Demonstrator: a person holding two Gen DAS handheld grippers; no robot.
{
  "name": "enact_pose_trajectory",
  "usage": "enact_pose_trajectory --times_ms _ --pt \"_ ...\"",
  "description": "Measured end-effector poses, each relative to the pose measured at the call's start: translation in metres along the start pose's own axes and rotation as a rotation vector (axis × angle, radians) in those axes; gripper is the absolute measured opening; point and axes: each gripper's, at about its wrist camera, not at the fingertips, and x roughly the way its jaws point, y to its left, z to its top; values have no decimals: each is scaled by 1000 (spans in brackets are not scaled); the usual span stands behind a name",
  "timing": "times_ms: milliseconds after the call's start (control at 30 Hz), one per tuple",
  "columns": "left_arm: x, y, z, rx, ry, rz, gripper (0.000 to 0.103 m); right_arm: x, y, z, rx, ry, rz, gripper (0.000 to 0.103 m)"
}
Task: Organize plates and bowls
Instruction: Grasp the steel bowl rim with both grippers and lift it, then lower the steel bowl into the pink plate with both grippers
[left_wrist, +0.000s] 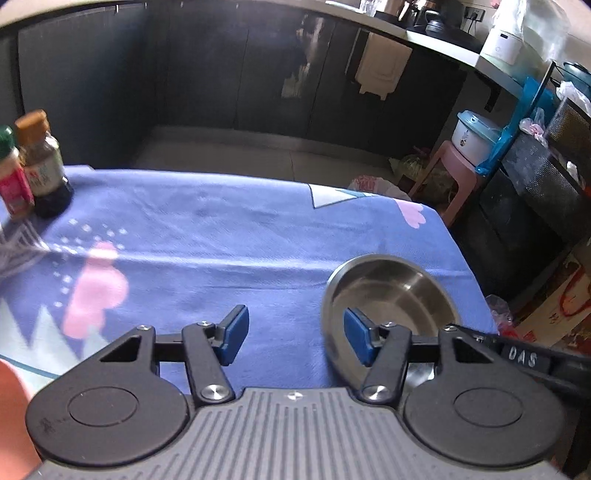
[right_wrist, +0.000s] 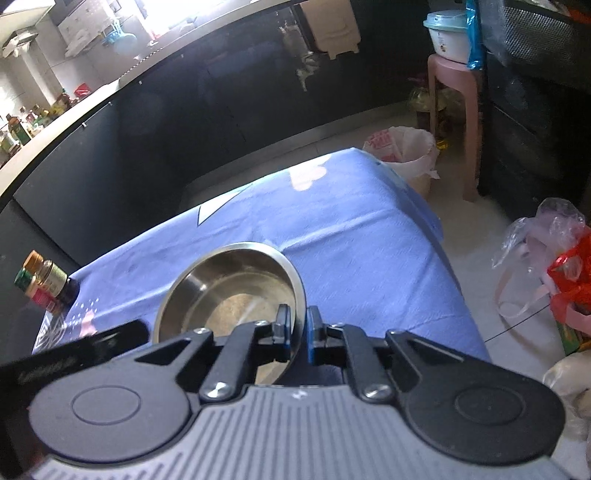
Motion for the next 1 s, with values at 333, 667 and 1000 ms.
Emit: enact_pose_trajectory --times_ms 333,667,1000 --pt "-16 -4 -3 67 40 -42 9 -27 16 -8 -49 -24 44 7" --pt "-137 43 -13 78 -75 6 10 -93 91 -31 -179 -71 204 9" --pt "-209 140 -58 -42 -138 100 11 -80 180 -70 -299 43 351 9"
